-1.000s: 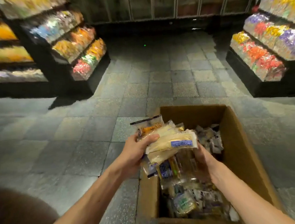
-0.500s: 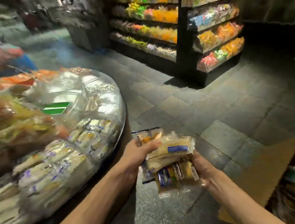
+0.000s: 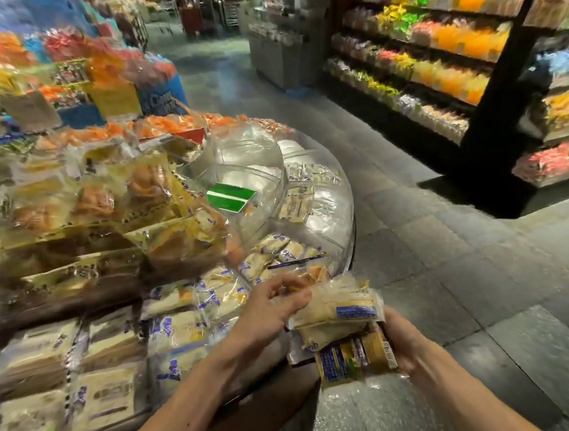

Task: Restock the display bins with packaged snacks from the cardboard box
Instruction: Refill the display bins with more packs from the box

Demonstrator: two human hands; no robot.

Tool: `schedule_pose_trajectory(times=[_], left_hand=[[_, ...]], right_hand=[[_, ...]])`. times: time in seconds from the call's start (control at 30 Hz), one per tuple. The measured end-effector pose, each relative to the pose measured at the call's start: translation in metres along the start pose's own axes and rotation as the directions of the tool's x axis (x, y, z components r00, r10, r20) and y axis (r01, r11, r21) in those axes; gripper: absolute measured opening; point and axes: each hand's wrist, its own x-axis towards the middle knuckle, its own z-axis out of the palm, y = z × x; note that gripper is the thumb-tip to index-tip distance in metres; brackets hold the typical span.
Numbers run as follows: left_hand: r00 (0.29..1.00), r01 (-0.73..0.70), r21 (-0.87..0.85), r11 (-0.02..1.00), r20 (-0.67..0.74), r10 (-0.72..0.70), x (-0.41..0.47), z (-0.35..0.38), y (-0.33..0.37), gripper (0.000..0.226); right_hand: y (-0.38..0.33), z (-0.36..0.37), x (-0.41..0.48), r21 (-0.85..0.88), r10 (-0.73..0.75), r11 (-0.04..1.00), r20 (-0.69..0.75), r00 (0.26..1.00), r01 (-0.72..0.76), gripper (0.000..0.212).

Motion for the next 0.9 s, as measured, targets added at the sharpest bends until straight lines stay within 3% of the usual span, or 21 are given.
schedule_pose_trajectory(times=[0.17, 0.3, 0.37, 0.47, 0.5, 0.63, 0.8, 0.9], left_hand=[[0.998, -0.047, 0.051, 0.998, -0.043, 0.049, 0.043, -0.022, -0.006, 0.016], [0.991, -0.047, -0.032, 0.998, -0.124, 0.043, 0.077, -0.012, -0.008, 0.011], [0.975, -0.076, 0.045, 0.996, -0.205, 0.084, 0.095, -0.001, -0.009, 0.018], [0.934, -0.109, 0.236, 0.966, -0.308, 0.181, 0.123, 0.016, -0.007, 0.027], [0.920, -0.140, 0.274, 0.952, -0.320, 0.228, 0.132, 0.022, -0.004, 0.029], [0.865, -0.324, 0.426, 0.845, -0.229, 0.447, 0.181, 0.044, 0.000, 0.037], [0.885, -0.241, 0.499, 0.833, -0.239, 0.399, 0.251, 0.087, 0.015, 0.035], [0.891, -0.216, 0.609, 0.763, -0.196, 0.409, 0.286, 0.115, 0.032, 0.043]], right_hand=[[-0.027, 0.003, 0.044, -0.090, 0.043, 0.995, -0.087, 0.995, -0.051, 0.044], [-0.045, -0.001, 0.075, -0.130, 0.079, 0.988, -0.045, 0.996, -0.084, 0.044], [-0.054, -0.004, 0.091, -0.103, 0.090, 0.990, -0.032, 0.995, -0.092, 0.047], [-0.072, -0.021, 0.121, -0.055, 0.099, 0.994, 0.043, 0.994, -0.096, 0.073], [-0.080, -0.029, 0.131, -0.049, 0.104, 0.994, 0.060, 0.993, -0.102, 0.073], [-0.127, -0.060, 0.163, -0.058, 0.121, 0.992, 0.104, 0.987, -0.115, 0.041], [-0.201, -0.124, 0.209, -0.122, 0.169, 0.979, 0.047, 0.984, -0.163, 0.035], [-0.247, -0.150, 0.238, -0.176, 0.188, 0.969, 0.059, 0.980, -0.176, 0.040]])
